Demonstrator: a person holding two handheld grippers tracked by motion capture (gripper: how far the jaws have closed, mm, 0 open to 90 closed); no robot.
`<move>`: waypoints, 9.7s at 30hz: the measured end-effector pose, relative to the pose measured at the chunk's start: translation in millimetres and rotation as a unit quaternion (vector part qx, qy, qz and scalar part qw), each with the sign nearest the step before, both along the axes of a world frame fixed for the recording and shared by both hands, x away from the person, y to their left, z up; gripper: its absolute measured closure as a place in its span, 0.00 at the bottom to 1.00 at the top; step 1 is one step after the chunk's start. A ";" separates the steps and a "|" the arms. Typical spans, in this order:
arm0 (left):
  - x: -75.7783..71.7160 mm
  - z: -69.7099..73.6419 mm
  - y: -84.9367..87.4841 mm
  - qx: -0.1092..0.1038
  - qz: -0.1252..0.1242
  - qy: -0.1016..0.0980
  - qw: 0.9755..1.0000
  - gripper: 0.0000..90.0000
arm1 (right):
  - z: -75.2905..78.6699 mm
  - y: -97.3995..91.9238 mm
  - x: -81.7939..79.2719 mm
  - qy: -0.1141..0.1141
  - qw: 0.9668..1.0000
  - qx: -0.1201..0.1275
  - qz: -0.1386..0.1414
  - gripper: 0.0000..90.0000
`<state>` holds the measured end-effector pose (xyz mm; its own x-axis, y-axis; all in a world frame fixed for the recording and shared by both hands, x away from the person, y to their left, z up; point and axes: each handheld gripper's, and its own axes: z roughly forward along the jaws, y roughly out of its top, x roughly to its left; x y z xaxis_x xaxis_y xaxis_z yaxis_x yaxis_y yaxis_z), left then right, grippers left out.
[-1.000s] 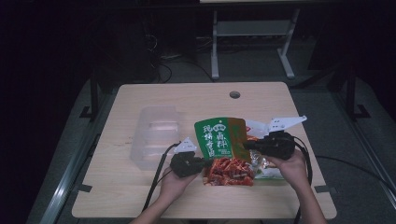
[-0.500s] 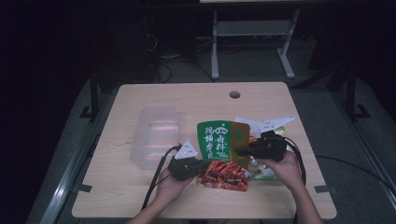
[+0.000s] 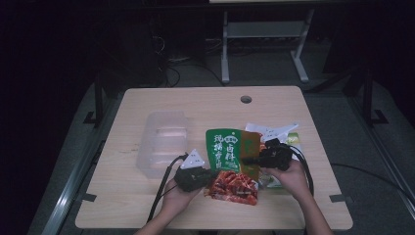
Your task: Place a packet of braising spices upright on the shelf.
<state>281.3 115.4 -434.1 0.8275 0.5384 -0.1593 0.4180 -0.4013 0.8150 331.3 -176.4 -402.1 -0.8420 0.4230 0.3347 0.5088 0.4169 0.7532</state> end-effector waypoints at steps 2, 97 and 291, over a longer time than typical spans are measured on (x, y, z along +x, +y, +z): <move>-1.3 0.6 2.4 -0.005 0.003 0.004 1.000 0.88 | 1.9 -1.1 -2.0 -0.002 1.000 0.010 0.002 1.00; -36.4 4.4 23.1 0.007 -0.024 -0.033 0.999 0.51 | 94.4 189.4 128.7 -0.093 0.994 0.056 -0.020 1.00; -19.2 3.4 10.3 0.006 -0.023 -0.017 1.000 0.37 | -1.4 -38.5 21.9 -0.001 0.995 -0.005 -0.104 1.00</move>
